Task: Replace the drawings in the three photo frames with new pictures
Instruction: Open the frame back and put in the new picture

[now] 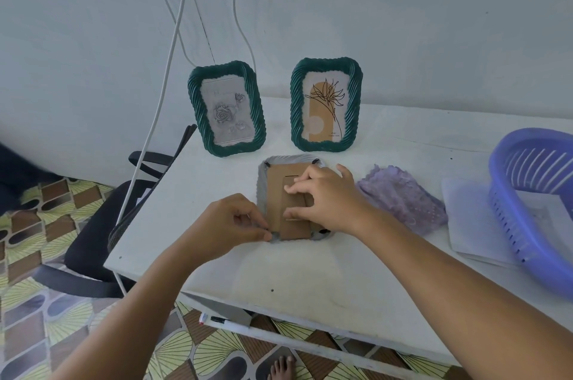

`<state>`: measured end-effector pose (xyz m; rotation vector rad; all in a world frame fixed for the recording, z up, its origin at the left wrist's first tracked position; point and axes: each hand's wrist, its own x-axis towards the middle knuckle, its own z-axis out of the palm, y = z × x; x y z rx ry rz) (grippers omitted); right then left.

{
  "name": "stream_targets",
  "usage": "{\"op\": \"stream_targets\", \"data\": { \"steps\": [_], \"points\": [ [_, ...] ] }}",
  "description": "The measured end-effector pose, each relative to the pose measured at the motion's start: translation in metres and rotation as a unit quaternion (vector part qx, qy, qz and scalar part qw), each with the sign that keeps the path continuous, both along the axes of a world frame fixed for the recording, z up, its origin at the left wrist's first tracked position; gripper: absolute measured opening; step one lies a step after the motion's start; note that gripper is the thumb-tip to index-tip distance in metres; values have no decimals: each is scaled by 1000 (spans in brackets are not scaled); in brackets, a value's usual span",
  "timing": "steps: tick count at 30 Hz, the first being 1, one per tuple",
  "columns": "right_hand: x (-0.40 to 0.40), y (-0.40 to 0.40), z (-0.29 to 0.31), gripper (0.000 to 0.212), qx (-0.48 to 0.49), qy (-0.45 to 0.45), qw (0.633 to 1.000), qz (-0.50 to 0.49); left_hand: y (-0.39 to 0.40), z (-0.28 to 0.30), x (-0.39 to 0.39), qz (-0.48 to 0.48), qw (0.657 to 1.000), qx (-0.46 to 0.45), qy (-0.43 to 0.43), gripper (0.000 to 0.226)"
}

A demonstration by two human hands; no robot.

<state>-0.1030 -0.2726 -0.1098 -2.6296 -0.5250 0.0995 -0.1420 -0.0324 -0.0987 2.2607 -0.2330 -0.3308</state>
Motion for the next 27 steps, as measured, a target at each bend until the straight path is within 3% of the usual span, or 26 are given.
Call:
{"op": "stream_targets", "data": {
  "steps": [4,9,12,20,24,27],
  "points": [
    [2,-1,-1,58,-2,-2,1000,3,0,-1,1,-6,999,34,-26,17],
    [4,-1,-3,59,5,-1,1000,4,-2,-7,-8,-52,988,75,-121,8],
    [4,-1,-3,59,9,-2,1000,4,-6,-16,-16,-33,984,73,-158,6],
    [5,0,-3,59,13,-3,1000,3,-5,-19,-12,4,991,47,-123,13],
    [4,-2,-3,61,16,0,1000,7,-8,-12,-2,12,991,64,-115,4],
    [4,-4,-2,62,12,3,1000,15,-15,-7,15,16,990,73,-122,23]
  ]
}}
